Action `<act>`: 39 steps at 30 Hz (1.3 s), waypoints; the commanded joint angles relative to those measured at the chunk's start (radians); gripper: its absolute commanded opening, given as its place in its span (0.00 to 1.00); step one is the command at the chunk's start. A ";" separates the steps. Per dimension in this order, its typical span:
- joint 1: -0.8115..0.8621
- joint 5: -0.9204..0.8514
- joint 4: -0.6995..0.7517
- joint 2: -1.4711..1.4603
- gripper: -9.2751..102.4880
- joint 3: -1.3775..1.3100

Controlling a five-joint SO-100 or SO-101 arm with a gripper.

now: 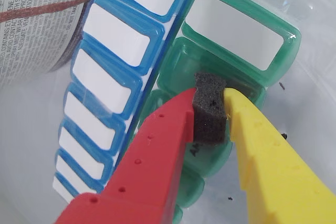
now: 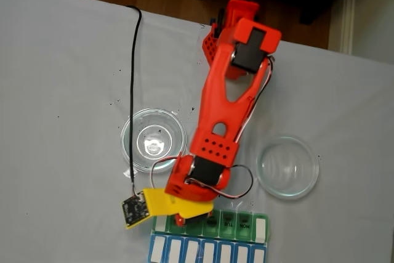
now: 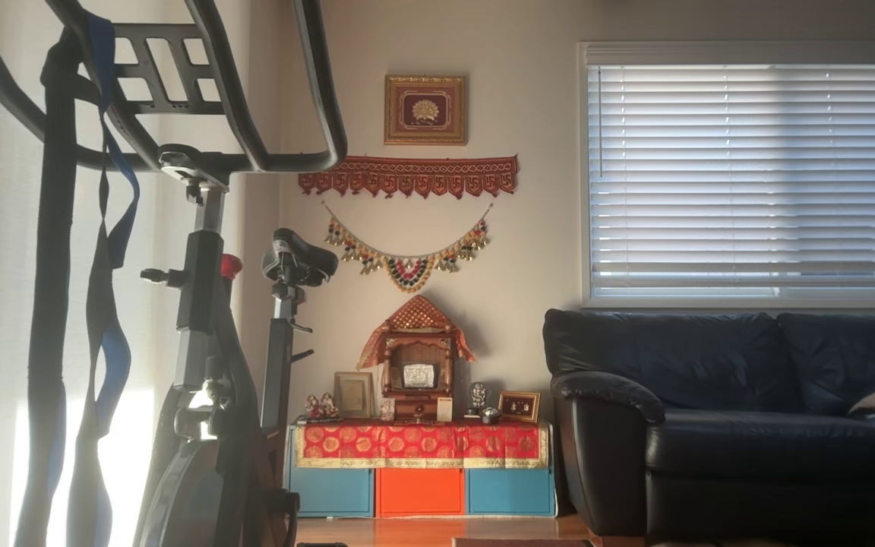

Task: Sort medicines into box.

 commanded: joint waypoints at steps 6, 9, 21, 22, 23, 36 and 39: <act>-0.015 0.035 0.115 0.020 0.09 -0.074; -0.026 0.077 0.181 0.052 0.09 -0.101; -0.130 0.293 0.184 0.388 0.09 -0.003; -0.141 0.298 0.176 0.410 0.09 0.014; -0.150 0.304 0.166 0.431 0.09 0.031; -0.265 0.265 0.003 0.773 0.09 0.456; -0.304 0.250 -0.021 0.959 0.09 0.630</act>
